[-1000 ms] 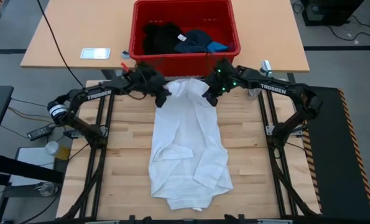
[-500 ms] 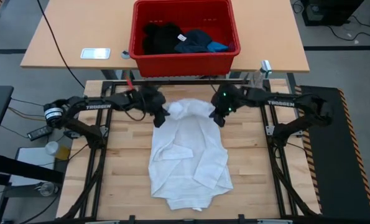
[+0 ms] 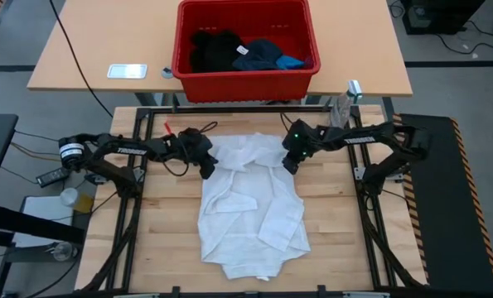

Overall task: Fold Laundry from Bin
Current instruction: Fold the white polo shirt

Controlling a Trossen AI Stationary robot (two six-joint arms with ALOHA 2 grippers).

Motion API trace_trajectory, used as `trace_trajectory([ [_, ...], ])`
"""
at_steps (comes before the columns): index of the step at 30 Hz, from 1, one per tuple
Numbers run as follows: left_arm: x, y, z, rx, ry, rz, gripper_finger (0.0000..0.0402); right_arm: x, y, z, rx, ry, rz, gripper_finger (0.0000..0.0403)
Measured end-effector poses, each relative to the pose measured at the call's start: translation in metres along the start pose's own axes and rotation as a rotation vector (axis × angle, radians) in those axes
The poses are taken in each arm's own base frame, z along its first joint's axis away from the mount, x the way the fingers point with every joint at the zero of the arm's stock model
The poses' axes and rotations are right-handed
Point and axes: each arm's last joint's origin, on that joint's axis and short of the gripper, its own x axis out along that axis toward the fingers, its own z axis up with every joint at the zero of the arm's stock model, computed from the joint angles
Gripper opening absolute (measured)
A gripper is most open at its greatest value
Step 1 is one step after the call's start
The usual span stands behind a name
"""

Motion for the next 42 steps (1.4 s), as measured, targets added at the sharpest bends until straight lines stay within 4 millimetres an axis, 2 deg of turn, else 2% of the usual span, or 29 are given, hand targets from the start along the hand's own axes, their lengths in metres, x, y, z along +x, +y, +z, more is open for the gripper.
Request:
trace_trajectory([
  [4, 0.001, -0.007, -0.001, -0.011, 0.000, -0.029, 0.0002, -0.008, 0.003, 0.000, -0.020, -0.005, 0.001, 0.0011],
  [7, 0.002, -0.016, -0.001, 0.034, -0.013, -0.060, 0.0018, -0.012, 0.005, 0.000, -0.037, -0.008, 0.020, 0.0030],
  [10, 0.003, -0.021, -0.005, 0.058, 0.015, -0.073, 0.0052, -0.015, 0.008, -0.001, -0.045, -0.004, 0.061, 0.0064],
  [14, 0.001, -0.022, -0.005, 0.022, 0.027, -0.119, 0.0116, -0.021, 0.010, -0.009, 0.017, 0.098, 0.112, 0.0126],
  [19, -0.015, -0.027, 0.008, 0.012, 0.031, -0.290, 0.0169, -0.053, 0.021, -0.006, 0.044, 0.204, 0.069, 0.0177],
  [22, -0.025, -0.027, 0.018, 0.037, 0.003, -0.290, 0.0176, -0.077, 0.029, 0.007, 0.001, 0.108, 0.035, 0.0183],
  [25, -0.032, -0.025, 0.031, 0.044, -0.073, -0.250, 0.0174, -0.086, 0.032, 0.018, 0.019, -0.036, -0.039, 0.0179],
  [29, -0.028, -0.017, 0.030, 0.018, -0.046, -0.254, 0.0166, -0.079, 0.027, 0.035, 0.051, -0.155, -0.010, 0.0167],
  [34, -0.002, -0.032, 0.012, 0.096, 0.090, -0.329, 0.0151, -0.048, 0.020, 0.049, 0.021, -0.195, 0.007, 0.0161],
  [37, 0.006, -0.038, 0.004, 0.081, 0.142, -0.328, 0.0144, -0.037, 0.018, 0.052, 0.054, -0.201, 0.026, 0.0161],
  [39, 0.004, -0.041, 0.007, 0.063, 0.129, -0.386, 0.0142, -0.036, 0.018, 0.053, 0.061, -0.199, 0.037, 0.0161],
  [42, -0.014, -0.050, 0.016, 0.127, 0.083, -0.525, 0.0142, -0.039, 0.019, 0.051, 0.055, -0.194, 0.036, 0.0161],
])
